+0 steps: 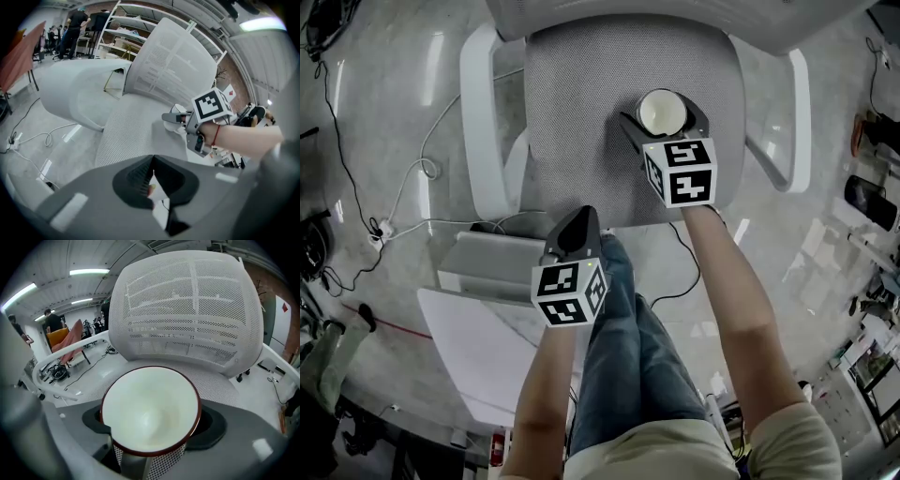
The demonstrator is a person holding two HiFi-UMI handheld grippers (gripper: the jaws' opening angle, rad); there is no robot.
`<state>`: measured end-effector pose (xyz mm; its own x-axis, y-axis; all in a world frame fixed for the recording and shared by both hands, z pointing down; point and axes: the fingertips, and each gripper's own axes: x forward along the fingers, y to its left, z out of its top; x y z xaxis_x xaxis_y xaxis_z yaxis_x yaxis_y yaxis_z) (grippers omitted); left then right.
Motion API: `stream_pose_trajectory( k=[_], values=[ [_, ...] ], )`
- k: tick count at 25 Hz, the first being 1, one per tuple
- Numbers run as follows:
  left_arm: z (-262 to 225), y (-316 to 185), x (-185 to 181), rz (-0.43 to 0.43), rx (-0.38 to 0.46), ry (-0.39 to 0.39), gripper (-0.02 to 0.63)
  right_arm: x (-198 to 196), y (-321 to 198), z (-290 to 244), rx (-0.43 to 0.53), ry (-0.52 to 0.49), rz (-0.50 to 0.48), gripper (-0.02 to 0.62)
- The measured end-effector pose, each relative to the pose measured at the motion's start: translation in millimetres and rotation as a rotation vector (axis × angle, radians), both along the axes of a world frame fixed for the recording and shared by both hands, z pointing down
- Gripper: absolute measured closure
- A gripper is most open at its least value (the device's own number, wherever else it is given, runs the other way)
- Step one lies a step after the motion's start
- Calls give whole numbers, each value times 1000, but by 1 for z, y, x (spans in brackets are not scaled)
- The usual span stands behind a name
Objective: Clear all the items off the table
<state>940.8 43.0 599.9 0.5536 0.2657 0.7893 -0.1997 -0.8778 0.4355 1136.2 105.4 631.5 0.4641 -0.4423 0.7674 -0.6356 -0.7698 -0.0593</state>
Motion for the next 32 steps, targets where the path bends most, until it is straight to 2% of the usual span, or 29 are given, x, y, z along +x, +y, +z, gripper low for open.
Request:
stream_pose_trajectory(
  k=[5,11,25,32],
  values=[
    [0,4,-1,10,-1,-1,597,-2,1,2,-5,-7,-9,178],
    [-2,6,-3,19,0,4,597,-1,5,1,-7,-10,22,129],
    [-14,16,-16,32,9,13,597,-24,17,-22,34,-20,43,123],
    [-26,25,-22,41,10,32,597,-43,22,-44,32,10,50,124]
  ],
)
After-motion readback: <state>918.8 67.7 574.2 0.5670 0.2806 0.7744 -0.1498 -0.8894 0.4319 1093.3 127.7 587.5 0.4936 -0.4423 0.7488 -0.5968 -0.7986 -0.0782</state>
